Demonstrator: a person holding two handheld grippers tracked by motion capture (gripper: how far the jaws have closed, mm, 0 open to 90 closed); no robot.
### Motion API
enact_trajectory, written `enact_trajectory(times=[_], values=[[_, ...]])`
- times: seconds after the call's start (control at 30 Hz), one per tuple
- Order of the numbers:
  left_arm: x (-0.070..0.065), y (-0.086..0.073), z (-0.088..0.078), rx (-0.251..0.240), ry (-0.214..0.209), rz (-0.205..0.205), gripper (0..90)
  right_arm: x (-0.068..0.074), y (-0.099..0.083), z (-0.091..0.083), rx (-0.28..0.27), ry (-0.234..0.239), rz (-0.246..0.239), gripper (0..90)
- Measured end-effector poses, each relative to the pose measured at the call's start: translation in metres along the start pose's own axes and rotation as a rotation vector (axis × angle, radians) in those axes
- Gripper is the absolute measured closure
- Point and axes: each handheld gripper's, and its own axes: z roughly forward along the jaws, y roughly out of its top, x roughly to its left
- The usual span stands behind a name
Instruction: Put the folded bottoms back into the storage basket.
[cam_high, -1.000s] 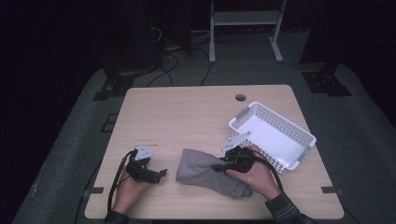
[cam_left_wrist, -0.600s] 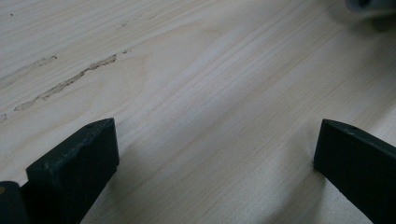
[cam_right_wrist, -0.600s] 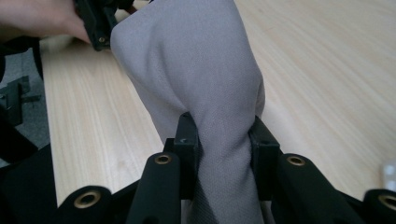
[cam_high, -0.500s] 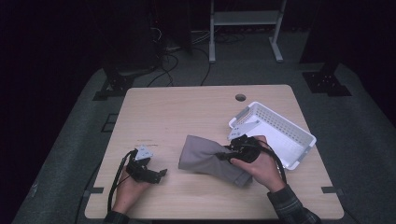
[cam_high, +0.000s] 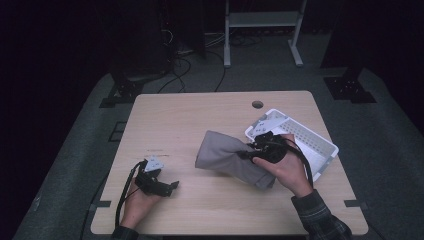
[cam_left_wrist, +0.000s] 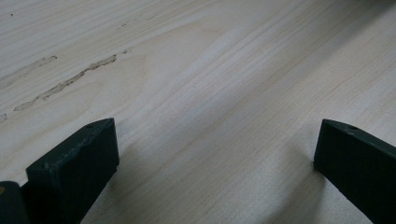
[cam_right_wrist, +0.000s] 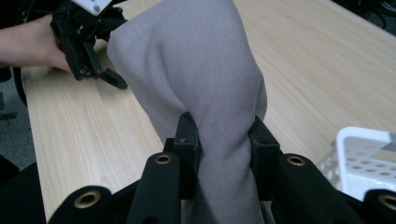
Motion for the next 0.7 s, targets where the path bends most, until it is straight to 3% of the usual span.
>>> enact_trajectory(times=[0.7], values=[[0.000, 0.000, 0.000, -0.001, 0.000, -0.001, 0.0, -0.020, 0.026, -0.051, -0.059, -0.107, 0.014, 69.7]])
